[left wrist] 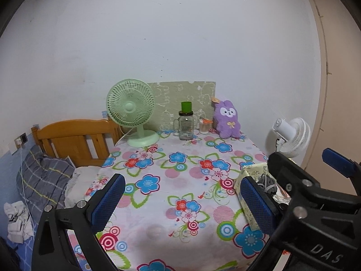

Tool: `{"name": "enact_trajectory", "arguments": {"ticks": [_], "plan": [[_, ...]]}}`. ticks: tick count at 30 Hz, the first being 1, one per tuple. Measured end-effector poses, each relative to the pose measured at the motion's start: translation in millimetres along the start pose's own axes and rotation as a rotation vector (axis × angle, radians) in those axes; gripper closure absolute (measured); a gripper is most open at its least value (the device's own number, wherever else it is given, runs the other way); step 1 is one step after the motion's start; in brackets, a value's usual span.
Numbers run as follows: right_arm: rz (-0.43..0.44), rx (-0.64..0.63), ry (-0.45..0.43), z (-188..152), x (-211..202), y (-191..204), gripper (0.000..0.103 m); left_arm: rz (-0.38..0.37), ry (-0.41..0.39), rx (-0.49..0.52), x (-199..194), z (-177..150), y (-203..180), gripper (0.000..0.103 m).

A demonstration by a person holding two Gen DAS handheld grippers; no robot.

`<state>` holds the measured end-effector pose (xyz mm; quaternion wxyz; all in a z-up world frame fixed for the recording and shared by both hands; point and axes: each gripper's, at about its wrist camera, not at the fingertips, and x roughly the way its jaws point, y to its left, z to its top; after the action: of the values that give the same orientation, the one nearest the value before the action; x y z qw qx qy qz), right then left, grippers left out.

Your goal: Organize soft objects

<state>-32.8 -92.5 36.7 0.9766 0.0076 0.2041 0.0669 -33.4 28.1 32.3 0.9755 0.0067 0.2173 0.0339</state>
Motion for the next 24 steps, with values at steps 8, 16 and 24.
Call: {"name": "enact_trajectory", "arguments": {"ticks": [8, 16, 24], "plan": [[0.006, 0.001, -0.004, -1.8, -5.7, 2.9, 0.0, 0.006, -0.007, -0.005, -4.5, -2.1, 3.7, 0.0], [0.007, -0.001, -0.006, -0.7, -6.3, 1.3, 0.0, 0.007, -0.01, -0.013, -6.1, -1.7, 3.4, 0.0], [0.005, -0.005, -0.019, 2.2, -8.9, -3.6, 0.0, 0.005, -0.021, -0.016, -8.2, 0.4, 0.2, 0.0]]}}
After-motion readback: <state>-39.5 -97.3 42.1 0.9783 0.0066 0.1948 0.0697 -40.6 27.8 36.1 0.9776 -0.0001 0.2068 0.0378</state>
